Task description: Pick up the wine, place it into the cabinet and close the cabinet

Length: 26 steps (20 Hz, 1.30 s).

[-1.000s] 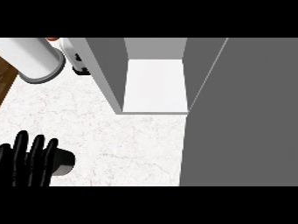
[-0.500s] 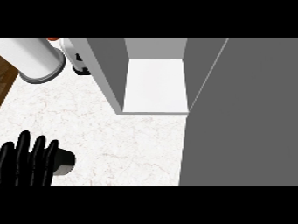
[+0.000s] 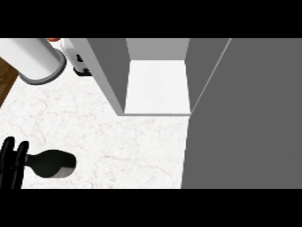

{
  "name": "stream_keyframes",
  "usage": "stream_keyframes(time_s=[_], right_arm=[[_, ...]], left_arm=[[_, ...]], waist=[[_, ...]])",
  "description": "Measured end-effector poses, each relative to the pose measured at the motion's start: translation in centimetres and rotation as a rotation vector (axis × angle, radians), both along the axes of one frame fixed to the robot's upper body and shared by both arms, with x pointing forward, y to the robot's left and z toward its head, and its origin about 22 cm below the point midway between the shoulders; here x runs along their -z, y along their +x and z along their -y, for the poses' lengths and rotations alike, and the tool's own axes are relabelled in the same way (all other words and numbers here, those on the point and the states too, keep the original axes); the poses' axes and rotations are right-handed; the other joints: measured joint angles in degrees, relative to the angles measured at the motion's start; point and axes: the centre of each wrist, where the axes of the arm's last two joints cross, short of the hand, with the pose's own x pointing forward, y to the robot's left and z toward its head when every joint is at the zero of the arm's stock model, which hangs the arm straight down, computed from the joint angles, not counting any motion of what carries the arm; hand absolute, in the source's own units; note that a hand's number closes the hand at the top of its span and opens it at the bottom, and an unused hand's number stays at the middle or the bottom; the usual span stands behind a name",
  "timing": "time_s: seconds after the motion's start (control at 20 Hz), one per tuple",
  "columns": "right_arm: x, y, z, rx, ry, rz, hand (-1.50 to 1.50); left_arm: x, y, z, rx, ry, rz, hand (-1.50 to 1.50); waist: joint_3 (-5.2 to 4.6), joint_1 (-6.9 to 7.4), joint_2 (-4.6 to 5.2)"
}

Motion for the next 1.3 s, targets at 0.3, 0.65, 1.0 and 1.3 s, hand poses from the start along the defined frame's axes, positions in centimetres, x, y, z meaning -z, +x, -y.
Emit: stream_keyframes(time_s=[0.3,0.65,1.0,1.3], right_arm=[[-0.2,-0.1,-0.1,0.004,-0.001,-0.008,-1.50],[-1.0,0.0,-0.2,0.016,-0.005,-0.012,-1.50],[-0.8,-0.1,-0.3,0.010,-0.011,-0.013,-1.50],[-1.3,-0.1,-0.4,0.008,-0.015,-0.017,-1.50]], left_arm=[[0.0,-0.2,-2.1,-0.056,0.025,-0.008,-1.50],[0.1,0.0,-5.0,-0.129,0.059,-0.026,-1.50],[1.6,0.3,-7.3,-0.135,0.022,-0.060,-1.50],[3.6,0.3,-9.0,-0.084,-0.051,-0.086,-1.50]], waist=[[-0.03,0.10,-0.03],[-0.08,0.12,-0.05],[-0.09,0.05,-0.06],[-0.07,0.00,-0.02]])
